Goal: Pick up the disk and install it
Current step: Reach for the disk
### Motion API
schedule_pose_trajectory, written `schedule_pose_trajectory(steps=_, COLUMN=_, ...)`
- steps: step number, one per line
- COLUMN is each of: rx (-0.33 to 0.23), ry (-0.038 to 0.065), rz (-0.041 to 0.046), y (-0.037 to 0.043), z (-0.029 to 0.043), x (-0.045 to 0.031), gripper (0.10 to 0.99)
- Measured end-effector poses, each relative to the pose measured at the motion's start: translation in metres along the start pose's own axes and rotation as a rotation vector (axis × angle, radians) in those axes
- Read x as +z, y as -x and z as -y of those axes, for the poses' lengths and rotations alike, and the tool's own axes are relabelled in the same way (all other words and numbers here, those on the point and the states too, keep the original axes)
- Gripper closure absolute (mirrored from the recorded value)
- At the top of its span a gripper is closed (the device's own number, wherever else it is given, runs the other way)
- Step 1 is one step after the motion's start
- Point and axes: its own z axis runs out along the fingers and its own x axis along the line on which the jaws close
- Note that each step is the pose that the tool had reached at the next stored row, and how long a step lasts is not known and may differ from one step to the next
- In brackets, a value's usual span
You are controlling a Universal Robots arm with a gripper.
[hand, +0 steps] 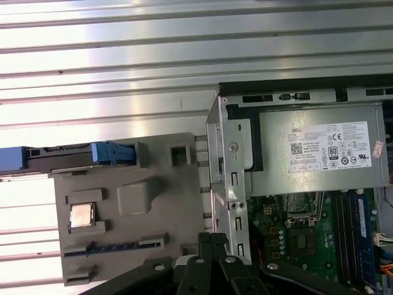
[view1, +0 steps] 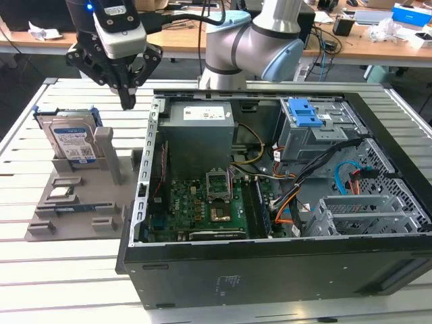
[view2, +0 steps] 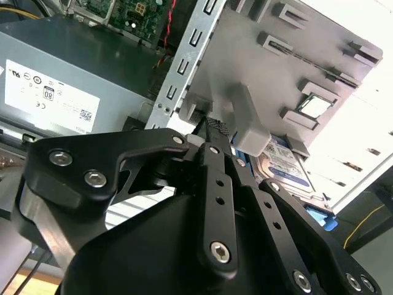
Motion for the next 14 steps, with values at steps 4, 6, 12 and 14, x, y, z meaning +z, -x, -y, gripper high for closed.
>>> schedule_pose_trajectory(steps=4, rx=0.0, ry=0.0, rz=0.0, y=-0.0101, z=0.0007, x=-0.0003, gripper=0.98)
schedule_pose_trajectory(steps=6, rx=0.0, ry=0.0, rz=0.0, y=-0.0142, z=0.001, x=-0.0004, gripper=0.98)
schedule_pose_trajectory(steps=12, rx=0.0, ry=0.0, rz=0.0, y=-0.0285, z=0.0021, x=-0.0008, gripper=0.98)
schedule_pose_trajectory(steps=14, rx=0.0, ry=0.0, rz=0.0, y=-0.0348, z=0.0026, x=-0.0009, gripper=0.98)
